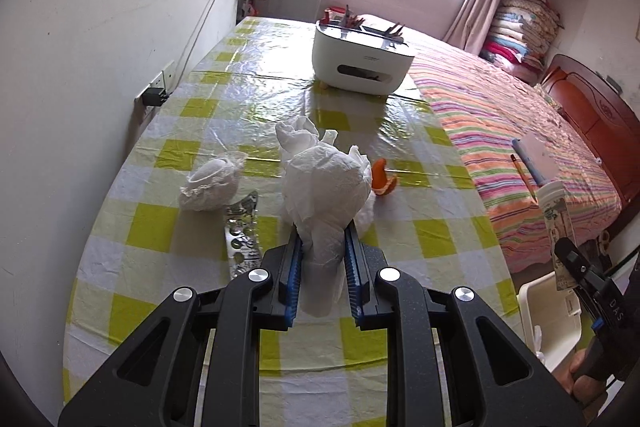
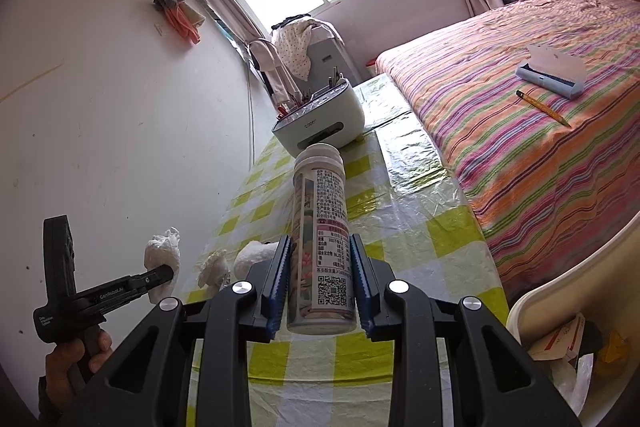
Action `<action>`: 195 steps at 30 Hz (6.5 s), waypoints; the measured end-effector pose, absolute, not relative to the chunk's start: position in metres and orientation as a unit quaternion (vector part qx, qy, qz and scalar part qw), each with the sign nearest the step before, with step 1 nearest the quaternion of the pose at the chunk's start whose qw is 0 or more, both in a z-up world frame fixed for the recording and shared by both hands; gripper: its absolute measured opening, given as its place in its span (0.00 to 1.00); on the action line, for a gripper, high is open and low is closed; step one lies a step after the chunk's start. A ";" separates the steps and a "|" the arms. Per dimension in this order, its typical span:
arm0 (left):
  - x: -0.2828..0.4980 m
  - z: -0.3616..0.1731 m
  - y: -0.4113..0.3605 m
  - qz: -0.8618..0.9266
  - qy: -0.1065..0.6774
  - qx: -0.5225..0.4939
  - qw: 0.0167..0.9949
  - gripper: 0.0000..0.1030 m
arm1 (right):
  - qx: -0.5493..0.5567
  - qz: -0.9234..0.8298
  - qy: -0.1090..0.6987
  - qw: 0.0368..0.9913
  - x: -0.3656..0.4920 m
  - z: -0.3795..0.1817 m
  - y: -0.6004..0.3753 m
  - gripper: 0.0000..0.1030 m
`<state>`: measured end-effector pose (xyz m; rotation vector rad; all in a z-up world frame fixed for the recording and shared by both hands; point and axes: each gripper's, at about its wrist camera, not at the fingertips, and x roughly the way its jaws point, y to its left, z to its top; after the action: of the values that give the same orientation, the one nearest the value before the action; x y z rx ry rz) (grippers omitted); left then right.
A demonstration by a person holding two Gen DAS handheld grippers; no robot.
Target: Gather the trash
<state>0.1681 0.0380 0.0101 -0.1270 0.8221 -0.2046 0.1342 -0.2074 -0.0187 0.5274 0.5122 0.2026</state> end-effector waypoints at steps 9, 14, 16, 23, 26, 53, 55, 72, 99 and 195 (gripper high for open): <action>0.140 0.020 -0.016 -0.153 0.363 -0.049 0.918 0.18 | 0.263 0.083 0.235 0.932 0.117 -0.016 -0.230 0.28; 0.132 0.016 -0.039 -0.178 0.365 -0.034 0.913 0.18 | 0.264 0.075 0.224 0.935 0.107 -0.013 -0.242 0.28; 0.130 0.012 -0.049 -0.185 0.369 -0.026 0.911 0.18 | 0.267 0.073 0.222 0.935 0.105 -0.013 -0.248 0.28; 0.120 0.005 -0.078 -0.210 0.374 -0.002 0.904 0.18 | 0.271 0.061 0.216 0.936 0.093 -0.015 -0.265 0.28; 0.117 0.003 -0.091 -0.221 0.374 0.006 0.901 0.18 | 0.272 0.053 0.213 0.937 0.088 -0.015 -0.272 0.28; 0.088 -0.028 -0.182 -0.300 0.401 0.051 0.864 0.18 | 0.293 0.014 0.194 0.936 0.061 -0.019 -0.313 0.28; 0.089 -0.030 -0.187 -0.306 0.408 0.044 0.859 0.18 | 0.294 0.012 0.192 0.936 0.059 -0.019 -0.315 0.28; 0.080 -0.041 -0.223 -0.342 0.424 0.039 0.838 0.18 | 0.295 -0.031 0.189 0.936 0.045 -0.021 -0.341 0.28; 0.076 -0.074 -0.269 -0.371 0.456 0.061 0.807 0.18 | 0.270 -0.113 0.189 0.937 0.023 -0.032 -0.364 0.29; 0.172 -0.002 -0.002 -0.103 0.416 0.033 0.903 0.75 | 0.260 0.002 0.235 0.937 0.099 -0.024 -0.258 0.54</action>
<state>0.1723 -0.0016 -0.0024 0.0678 0.8599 -0.2121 0.0989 -0.2580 -0.0241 0.5313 0.4794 0.0041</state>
